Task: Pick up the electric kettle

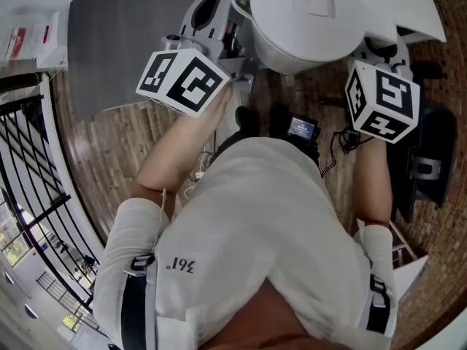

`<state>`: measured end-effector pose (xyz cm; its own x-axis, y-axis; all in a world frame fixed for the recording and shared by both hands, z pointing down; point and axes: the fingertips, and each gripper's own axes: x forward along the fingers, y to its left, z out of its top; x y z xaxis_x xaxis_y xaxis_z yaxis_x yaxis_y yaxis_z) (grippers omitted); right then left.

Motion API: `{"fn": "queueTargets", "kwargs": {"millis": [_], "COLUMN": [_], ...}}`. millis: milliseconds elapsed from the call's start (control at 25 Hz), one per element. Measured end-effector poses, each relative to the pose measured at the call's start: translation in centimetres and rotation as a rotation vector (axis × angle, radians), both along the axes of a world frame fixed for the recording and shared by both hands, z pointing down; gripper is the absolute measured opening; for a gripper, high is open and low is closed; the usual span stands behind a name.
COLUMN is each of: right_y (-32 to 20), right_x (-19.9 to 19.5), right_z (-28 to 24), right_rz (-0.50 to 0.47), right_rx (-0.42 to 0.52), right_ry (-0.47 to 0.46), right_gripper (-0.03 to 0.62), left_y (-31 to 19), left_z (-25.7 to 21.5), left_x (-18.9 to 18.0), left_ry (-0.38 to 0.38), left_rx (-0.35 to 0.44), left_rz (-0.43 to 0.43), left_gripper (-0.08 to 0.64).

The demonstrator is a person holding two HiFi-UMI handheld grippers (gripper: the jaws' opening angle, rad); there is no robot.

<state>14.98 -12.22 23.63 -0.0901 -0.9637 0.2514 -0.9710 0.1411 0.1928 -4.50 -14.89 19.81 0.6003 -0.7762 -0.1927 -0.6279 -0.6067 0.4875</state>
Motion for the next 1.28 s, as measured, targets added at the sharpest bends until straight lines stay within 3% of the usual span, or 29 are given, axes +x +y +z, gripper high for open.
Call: {"fn": "queueTargets", "kwargs": {"millis": [680, 1280], "right_y": [0.2, 0.8], "right_x": [-1.1, -9.3], "right_z": [0.9, 0.9], "right_rz": [-0.169, -0.195], "right_rx": [-0.016, -0.014], "right_ry": [-0.009, -0.001], "right_gripper": [0.083, 0.083], "left_y": [3.5, 4.7], "left_z": [0.8, 1.1], "left_x": [-1.2, -9.6], "left_ry": [-0.001, 0.002], "left_rx": [-0.014, -0.029], "left_rz": [-0.167, -0.209], "left_gripper": [-0.002, -0.002]}}
